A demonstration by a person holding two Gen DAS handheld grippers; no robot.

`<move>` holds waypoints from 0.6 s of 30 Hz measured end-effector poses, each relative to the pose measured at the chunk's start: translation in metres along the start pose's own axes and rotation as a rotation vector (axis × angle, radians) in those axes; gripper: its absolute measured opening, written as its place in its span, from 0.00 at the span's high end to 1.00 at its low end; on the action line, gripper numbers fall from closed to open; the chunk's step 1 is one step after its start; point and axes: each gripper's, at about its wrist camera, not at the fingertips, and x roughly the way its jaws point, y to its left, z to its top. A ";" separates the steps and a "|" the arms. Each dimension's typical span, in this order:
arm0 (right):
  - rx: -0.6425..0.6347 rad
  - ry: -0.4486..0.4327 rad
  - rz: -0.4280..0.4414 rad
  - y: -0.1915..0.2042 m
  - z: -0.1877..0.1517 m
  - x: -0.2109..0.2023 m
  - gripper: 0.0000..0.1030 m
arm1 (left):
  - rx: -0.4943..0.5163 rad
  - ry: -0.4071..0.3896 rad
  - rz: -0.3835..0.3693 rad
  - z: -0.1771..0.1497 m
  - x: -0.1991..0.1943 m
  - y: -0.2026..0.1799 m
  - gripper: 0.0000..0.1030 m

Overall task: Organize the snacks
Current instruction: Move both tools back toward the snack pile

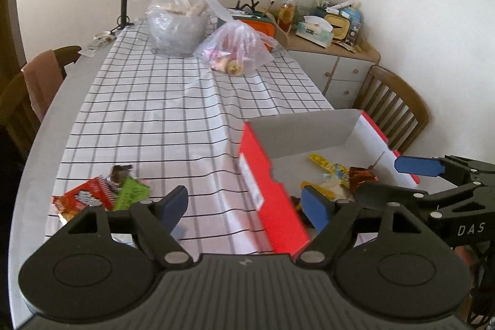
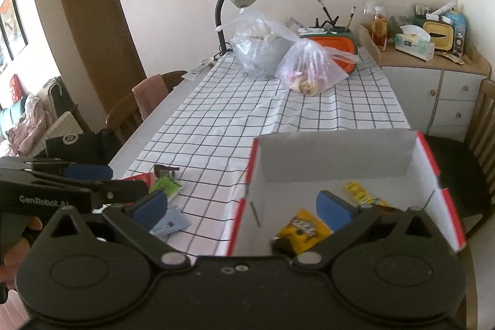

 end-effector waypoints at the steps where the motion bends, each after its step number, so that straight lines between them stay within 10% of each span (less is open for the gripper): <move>1: 0.001 0.003 -0.002 0.006 0.000 0.002 0.00 | 0.002 -0.001 -0.001 0.000 -0.002 0.007 0.22; 18: 0.007 0.103 -0.055 0.085 -0.013 0.059 0.00 | 0.030 0.043 0.025 0.002 -0.001 0.134 0.22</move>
